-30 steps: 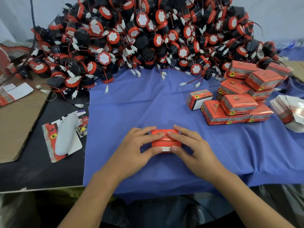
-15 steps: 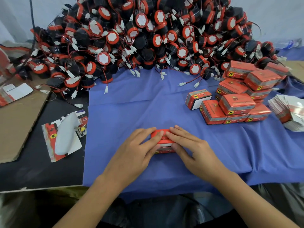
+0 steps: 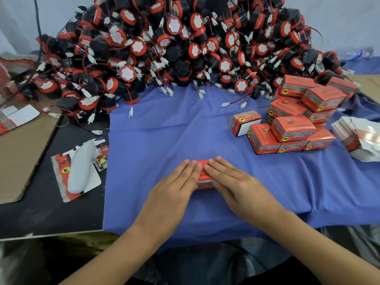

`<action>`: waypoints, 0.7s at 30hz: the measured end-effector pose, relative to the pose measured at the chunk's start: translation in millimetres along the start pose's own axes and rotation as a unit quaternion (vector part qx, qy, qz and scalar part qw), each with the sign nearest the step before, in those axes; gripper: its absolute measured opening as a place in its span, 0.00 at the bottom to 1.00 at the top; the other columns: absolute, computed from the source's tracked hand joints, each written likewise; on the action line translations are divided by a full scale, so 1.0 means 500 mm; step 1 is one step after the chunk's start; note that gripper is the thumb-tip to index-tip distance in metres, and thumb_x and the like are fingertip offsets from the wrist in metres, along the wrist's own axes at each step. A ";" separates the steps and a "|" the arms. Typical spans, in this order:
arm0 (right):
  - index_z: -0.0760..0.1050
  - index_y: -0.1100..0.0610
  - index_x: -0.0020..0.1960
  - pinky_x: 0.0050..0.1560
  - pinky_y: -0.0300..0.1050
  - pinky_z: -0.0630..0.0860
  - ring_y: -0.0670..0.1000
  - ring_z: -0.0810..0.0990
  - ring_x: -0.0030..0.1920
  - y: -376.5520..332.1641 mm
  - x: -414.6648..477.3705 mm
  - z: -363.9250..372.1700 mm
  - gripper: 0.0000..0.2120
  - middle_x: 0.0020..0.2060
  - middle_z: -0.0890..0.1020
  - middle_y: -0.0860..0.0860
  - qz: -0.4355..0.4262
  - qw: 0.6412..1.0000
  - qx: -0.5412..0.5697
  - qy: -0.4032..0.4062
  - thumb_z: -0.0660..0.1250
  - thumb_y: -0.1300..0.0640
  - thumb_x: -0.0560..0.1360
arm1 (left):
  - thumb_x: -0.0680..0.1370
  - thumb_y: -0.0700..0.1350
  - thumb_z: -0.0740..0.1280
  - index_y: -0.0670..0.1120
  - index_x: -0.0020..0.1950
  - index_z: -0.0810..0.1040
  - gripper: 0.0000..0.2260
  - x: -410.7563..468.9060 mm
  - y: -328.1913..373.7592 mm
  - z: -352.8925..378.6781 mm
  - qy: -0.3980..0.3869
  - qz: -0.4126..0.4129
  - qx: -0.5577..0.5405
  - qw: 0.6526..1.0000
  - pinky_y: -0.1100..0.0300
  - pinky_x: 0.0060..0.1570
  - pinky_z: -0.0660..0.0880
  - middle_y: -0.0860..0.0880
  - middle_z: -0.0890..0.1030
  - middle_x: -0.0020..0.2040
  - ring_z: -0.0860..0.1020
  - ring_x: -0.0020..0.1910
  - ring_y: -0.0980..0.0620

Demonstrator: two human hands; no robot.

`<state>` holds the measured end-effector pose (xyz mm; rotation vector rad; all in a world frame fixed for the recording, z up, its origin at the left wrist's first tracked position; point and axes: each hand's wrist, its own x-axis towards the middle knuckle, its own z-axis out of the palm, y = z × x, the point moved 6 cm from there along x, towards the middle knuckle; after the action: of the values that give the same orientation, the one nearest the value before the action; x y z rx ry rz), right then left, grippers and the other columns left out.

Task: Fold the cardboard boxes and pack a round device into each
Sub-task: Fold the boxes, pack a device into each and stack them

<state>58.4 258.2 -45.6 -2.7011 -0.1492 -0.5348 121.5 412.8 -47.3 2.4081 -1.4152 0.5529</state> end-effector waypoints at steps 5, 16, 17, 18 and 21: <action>0.77 0.60 0.71 0.66 0.52 0.79 0.56 0.73 0.74 -0.017 -0.013 0.009 0.22 0.71 0.77 0.53 -0.042 0.995 -0.082 0.044 0.73 0.62 0.78 | 0.75 0.36 0.55 0.38 0.69 0.79 0.25 -0.006 0.022 -0.002 -0.013 0.007 0.062 0.998 0.56 0.51 0.83 0.42 0.80 0.69 0.79 0.68 0.45; 0.66 0.42 0.77 0.71 0.41 0.72 0.39 0.71 0.73 0.004 -0.056 0.034 0.30 0.77 0.70 0.44 0.210 0.915 0.323 0.122 0.69 0.62 0.80 | 0.80 0.36 0.71 0.46 0.72 0.77 0.21 -0.022 0.001 0.023 0.118 -0.329 -0.394 0.850 0.69 0.64 0.73 0.47 0.78 0.72 0.78 0.67 0.60; 0.67 0.44 0.76 0.69 0.42 0.75 0.40 0.75 0.70 0.008 -0.060 0.034 0.30 0.72 0.76 0.42 0.243 0.883 0.374 0.145 0.69 0.64 0.80 | 0.79 0.36 0.72 0.48 0.70 0.77 0.20 -0.021 0.002 0.027 0.138 -0.365 -0.450 0.803 0.70 0.59 0.75 0.51 0.81 0.67 0.80 0.62 0.63; 0.68 0.46 0.76 0.68 0.42 0.76 0.41 0.77 0.68 0.011 -0.063 0.031 0.29 0.69 0.79 0.42 0.271 0.859 0.403 0.161 0.69 0.65 0.80 | 0.78 0.36 0.73 0.51 0.66 0.77 0.19 -0.015 0.004 0.028 0.157 -0.384 -0.477 0.775 0.72 0.55 0.76 0.54 0.83 0.62 0.81 0.59 0.64; 0.72 0.52 0.74 0.68 0.42 0.76 0.40 0.79 0.66 0.026 -0.060 -0.004 0.23 0.65 0.81 0.43 0.295 0.848 0.390 0.204 0.68 0.65 0.80 | 0.77 0.38 0.75 0.51 0.55 0.81 0.11 0.034 0.016 0.012 0.185 -0.358 -0.483 0.777 0.74 0.50 0.75 0.59 0.85 0.50 0.83 0.54 0.63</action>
<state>32.5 244.8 -59.9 -1.6616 0.4716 -0.6495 122.9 393.3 -44.4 1.6175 -0.3339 0.0328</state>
